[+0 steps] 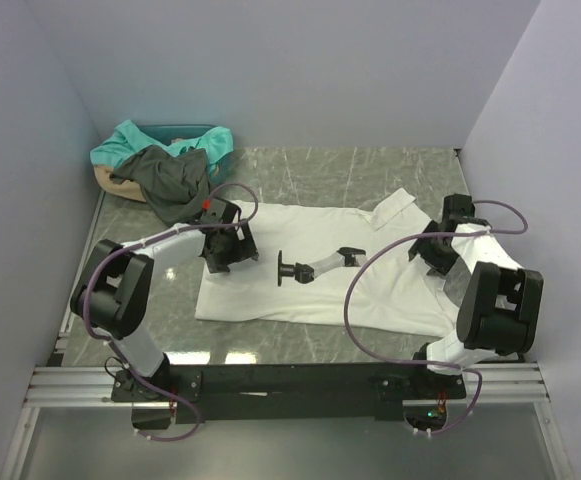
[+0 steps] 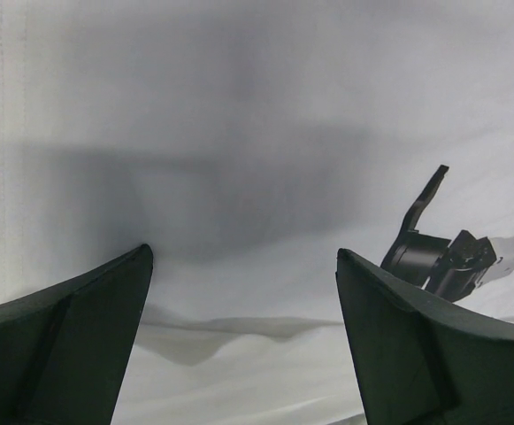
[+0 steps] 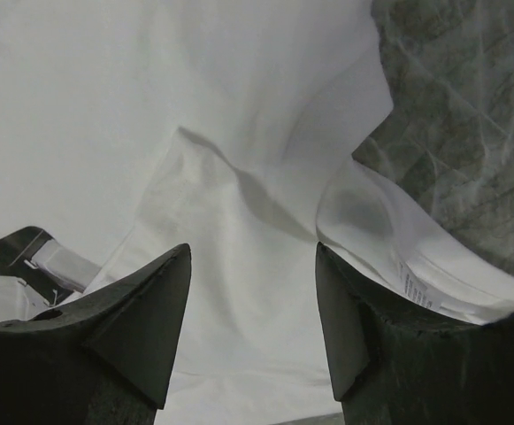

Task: Fold and stack the t-shirts
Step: Fold the tshirt

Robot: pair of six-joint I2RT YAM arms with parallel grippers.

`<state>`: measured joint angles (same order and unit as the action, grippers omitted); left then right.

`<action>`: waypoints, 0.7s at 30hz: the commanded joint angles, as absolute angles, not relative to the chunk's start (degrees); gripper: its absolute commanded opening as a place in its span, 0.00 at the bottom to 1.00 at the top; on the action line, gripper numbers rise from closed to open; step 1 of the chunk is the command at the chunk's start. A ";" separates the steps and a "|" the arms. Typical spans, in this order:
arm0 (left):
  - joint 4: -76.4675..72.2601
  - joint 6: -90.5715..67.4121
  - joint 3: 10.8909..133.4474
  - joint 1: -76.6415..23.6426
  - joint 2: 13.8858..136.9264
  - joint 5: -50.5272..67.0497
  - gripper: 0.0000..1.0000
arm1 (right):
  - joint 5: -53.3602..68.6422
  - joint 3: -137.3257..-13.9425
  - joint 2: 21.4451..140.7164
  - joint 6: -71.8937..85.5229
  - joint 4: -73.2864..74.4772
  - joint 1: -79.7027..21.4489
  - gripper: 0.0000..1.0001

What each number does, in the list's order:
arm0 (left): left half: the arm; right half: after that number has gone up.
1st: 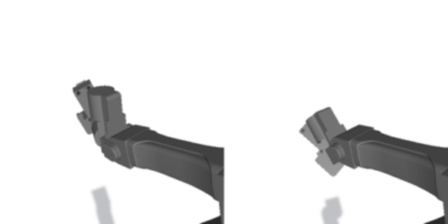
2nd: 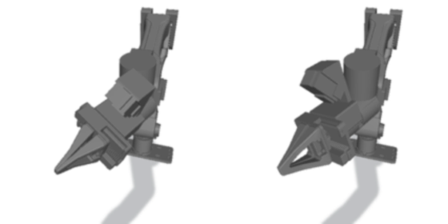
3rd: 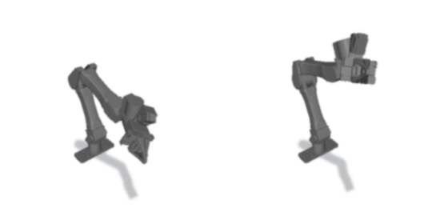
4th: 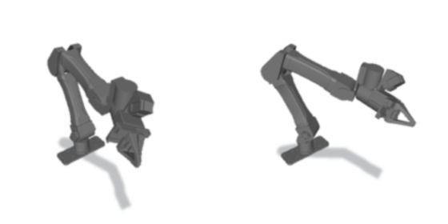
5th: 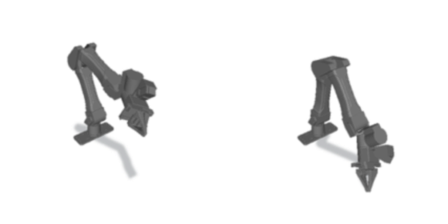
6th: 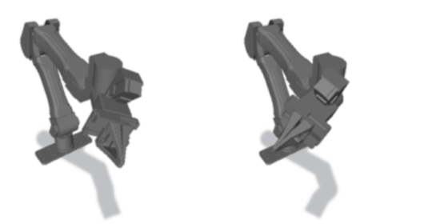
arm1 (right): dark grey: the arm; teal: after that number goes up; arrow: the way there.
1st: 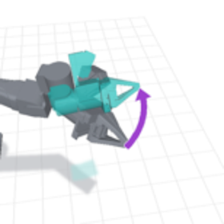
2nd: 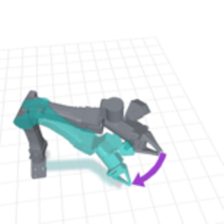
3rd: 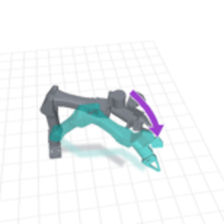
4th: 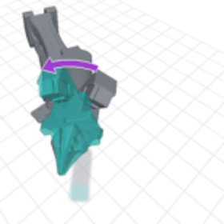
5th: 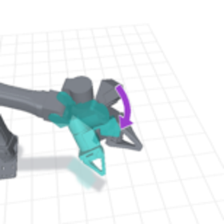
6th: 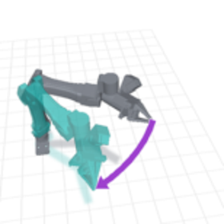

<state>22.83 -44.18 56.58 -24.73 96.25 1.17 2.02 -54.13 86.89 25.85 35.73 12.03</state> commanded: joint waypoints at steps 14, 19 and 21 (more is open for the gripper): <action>19.86 -42.54 53.44 -24.70 98.44 1.14 0.92 | 2.98 -51.07 77.07 24.52 34.28 9.06 0.64; 20.04 -42.45 52.38 -24.70 97.74 1.14 0.92 | 9.75 -50.10 81.99 24.87 30.68 7.21 0.64; 20.04 -42.63 51.68 -24.70 97.56 1.14 0.92 | 11.33 -50.10 83.84 25.40 29.45 7.21 0.63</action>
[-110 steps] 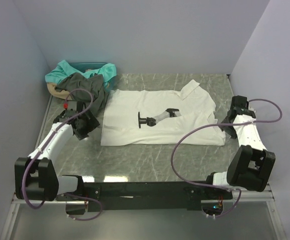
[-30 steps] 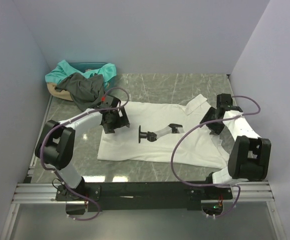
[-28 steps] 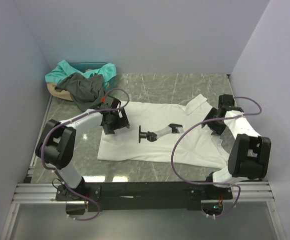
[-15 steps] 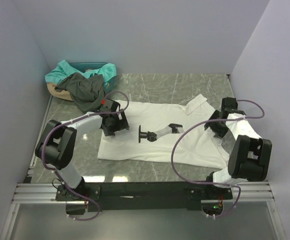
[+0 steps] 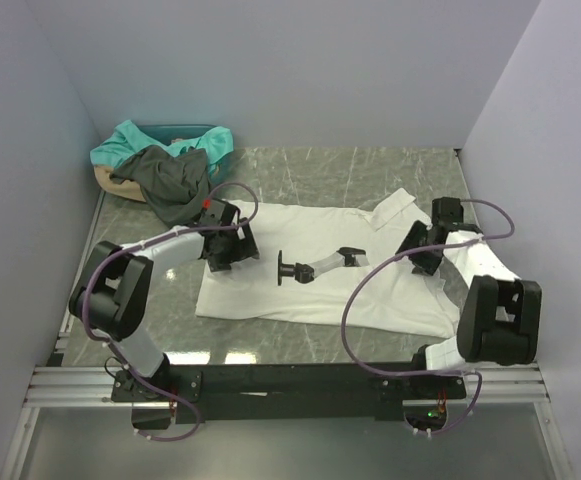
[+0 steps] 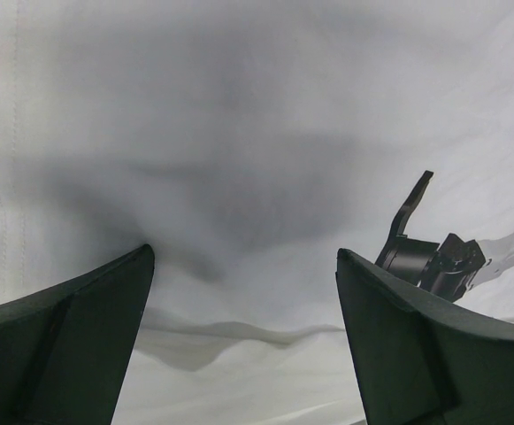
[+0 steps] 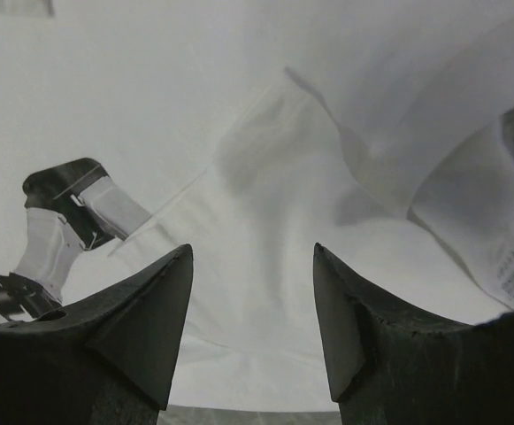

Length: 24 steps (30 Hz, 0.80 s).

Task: Fold and stack the t-shirts
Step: Fold the tshirt

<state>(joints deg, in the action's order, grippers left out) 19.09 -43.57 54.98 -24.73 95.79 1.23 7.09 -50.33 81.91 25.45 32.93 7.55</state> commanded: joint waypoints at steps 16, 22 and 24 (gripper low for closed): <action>18.81 -44.65 45.09 -25.66 93.69 1.23 0.92 | 6.16 -46.85 89.65 26.02 34.19 8.26 0.63; 19.34 -47.37 40.71 -27.24 90.62 1.49 0.92 | 5.02 -43.25 86.22 26.28 35.94 10.10 0.63; 19.60 -48.07 39.56 -27.68 88.78 1.49 0.92 | 4.57 -42.89 84.91 26.19 36.82 10.19 0.63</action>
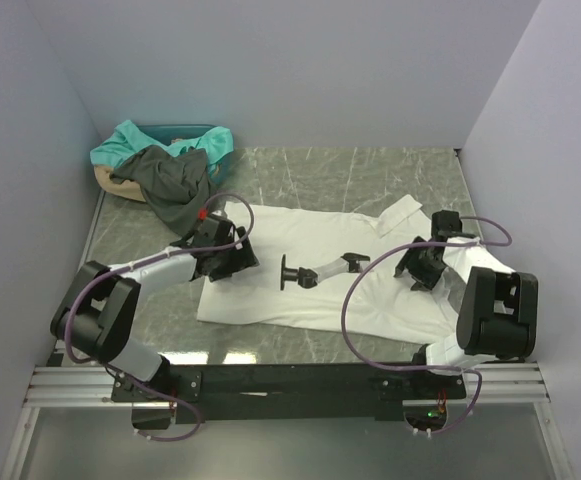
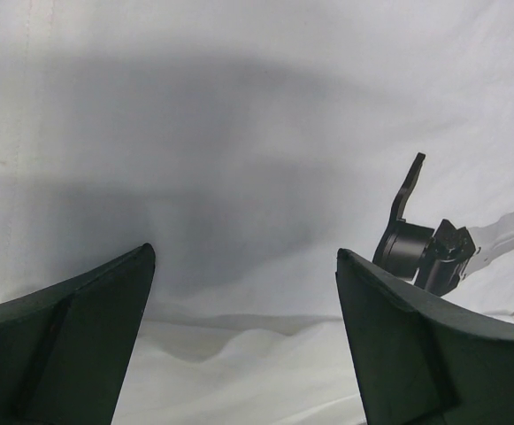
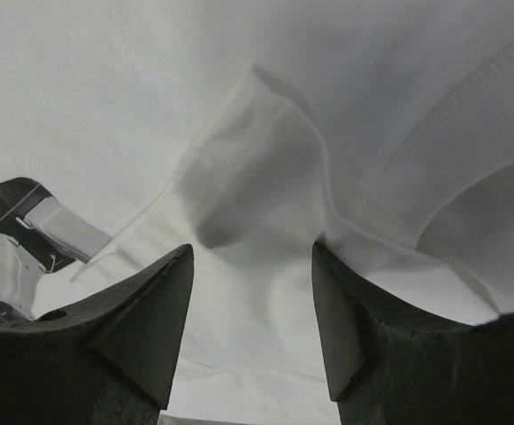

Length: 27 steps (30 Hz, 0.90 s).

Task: Fold and stack the t-shirts
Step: Fold the tshirt

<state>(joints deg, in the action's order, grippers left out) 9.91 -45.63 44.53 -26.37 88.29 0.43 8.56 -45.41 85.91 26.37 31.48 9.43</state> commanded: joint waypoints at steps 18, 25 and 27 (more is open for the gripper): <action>28.47 -50.63 46.48 -31.55 80.77 0.18 0.95 | 6.06 -52.10 76.64 26.81 44.03 10.28 0.64; 31.20 -46.68 58.43 -29.45 85.07 -2.20 0.97 | 6.24 -65.10 83.57 25.05 41.84 11.25 0.64; 31.64 -45.97 59.76 -27.78 85.78 -1.67 0.97 | 6.33 -67.23 87.18 24.61 39.30 11.69 0.63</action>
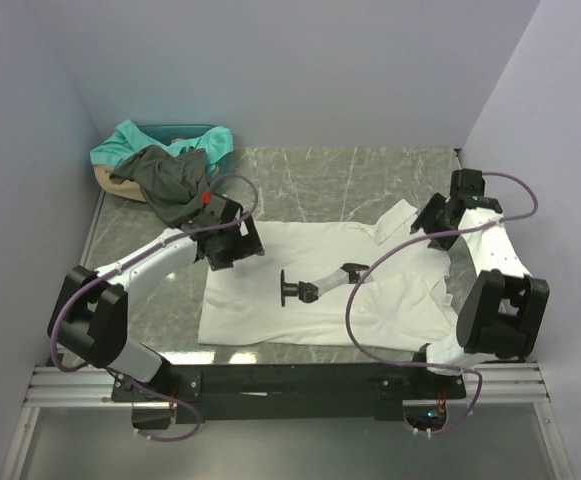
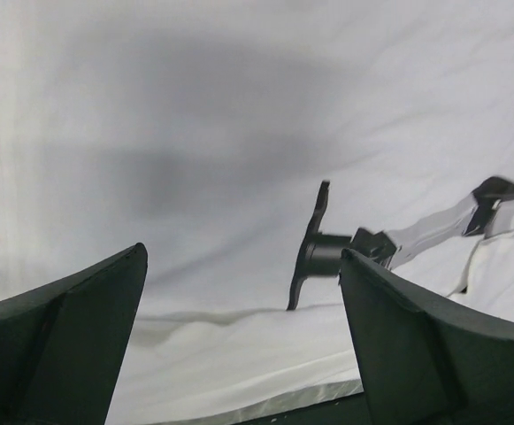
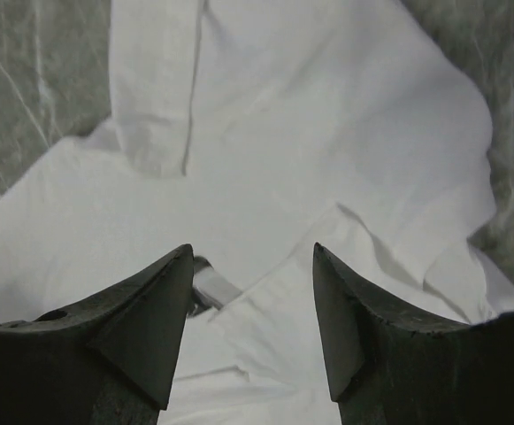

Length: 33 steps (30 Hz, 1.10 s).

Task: Fold and stack the t-shirts
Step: Fold the tshirt

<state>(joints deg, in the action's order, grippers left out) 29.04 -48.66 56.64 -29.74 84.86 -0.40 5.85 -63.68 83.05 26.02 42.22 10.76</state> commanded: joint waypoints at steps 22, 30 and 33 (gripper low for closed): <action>35.07 -45.26 58.80 -17.23 78.49 -2.11 0.98 | 6.06 -96.94 119.96 21.89 33.66 14.76 0.52; 35.25 -44.39 58.89 -15.56 79.19 -1.67 0.98 | 8.26 -99.58 124.80 19.43 32.52 15.47 0.51; 34.98 -44.21 58.97 -15.12 79.80 -1.23 0.98 | 9.40 -98.97 125.15 18.81 31.64 15.56 0.51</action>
<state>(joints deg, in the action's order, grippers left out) 35.03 -45.65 59.05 -15.68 80.47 -1.43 8.10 -96.77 125.14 20.69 33.65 15.22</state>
